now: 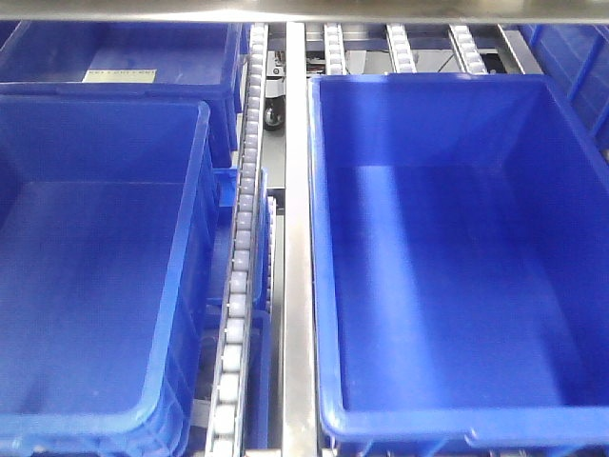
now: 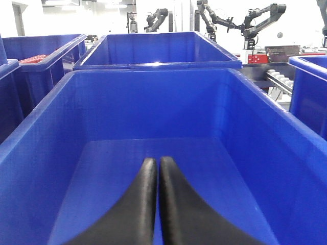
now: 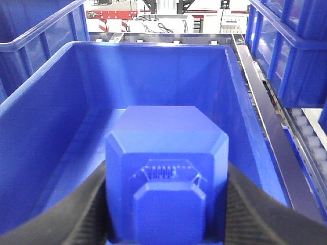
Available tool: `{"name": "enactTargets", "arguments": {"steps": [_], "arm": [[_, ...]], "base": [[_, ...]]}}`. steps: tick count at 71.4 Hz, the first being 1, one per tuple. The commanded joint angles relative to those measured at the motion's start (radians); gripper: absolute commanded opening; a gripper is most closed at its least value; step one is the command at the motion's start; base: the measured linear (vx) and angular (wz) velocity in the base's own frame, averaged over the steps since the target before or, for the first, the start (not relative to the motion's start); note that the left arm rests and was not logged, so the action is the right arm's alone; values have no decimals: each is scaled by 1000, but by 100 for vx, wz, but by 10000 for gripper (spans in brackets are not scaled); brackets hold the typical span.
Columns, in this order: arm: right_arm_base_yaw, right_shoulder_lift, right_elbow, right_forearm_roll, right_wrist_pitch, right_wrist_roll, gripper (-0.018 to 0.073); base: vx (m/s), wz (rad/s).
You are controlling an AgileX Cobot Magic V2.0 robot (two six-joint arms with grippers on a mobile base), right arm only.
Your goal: Pour parts from conveyor to right shelf
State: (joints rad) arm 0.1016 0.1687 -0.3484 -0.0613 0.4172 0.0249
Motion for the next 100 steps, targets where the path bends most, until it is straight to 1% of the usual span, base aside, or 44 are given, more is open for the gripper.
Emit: {"name": "enactTargets", "arguments": {"steps": [1, 56, 100], "arm": [[-4, 13, -27, -7, -82, -10, -5], [-4, 13, -27, -7, -82, -10, -5], [-4, 13, -27, -7, -82, -10, -5]], "base": [[10, 3], [9, 0], [1, 0]]}}
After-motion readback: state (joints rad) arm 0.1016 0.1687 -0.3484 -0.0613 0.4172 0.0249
